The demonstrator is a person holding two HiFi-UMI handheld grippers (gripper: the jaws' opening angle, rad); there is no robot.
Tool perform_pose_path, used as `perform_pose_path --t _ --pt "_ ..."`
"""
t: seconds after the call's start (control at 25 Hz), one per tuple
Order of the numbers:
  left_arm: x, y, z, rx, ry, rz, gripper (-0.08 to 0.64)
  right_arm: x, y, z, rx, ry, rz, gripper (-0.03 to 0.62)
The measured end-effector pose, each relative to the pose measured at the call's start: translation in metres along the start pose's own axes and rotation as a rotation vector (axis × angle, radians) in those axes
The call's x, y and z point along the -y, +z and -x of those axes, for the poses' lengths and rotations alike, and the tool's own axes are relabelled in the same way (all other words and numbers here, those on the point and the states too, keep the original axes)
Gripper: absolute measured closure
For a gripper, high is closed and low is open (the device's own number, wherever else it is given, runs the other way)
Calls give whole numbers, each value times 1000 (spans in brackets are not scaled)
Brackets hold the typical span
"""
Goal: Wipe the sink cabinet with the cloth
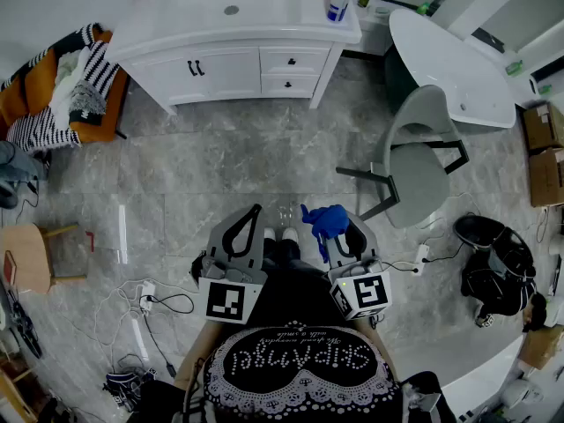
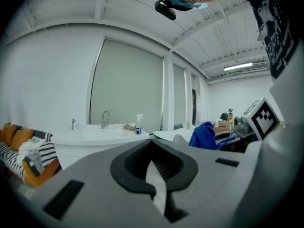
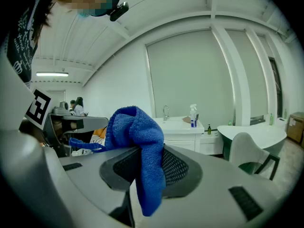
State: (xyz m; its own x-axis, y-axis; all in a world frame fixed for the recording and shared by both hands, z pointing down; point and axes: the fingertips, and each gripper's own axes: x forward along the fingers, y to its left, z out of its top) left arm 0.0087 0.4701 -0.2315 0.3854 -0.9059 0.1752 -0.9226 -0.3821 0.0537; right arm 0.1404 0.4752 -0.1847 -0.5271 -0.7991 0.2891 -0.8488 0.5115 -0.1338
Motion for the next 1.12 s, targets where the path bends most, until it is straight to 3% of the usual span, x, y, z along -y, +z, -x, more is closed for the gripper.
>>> perform_pose_path --t 0.68,1.12 --pt "4 -2 4 -5 17 -1 557 1 2 3 9 19 8 477" --pt "36 -6 -8 -3 -3 -16 557 18 6 23 72 89 -20 477"
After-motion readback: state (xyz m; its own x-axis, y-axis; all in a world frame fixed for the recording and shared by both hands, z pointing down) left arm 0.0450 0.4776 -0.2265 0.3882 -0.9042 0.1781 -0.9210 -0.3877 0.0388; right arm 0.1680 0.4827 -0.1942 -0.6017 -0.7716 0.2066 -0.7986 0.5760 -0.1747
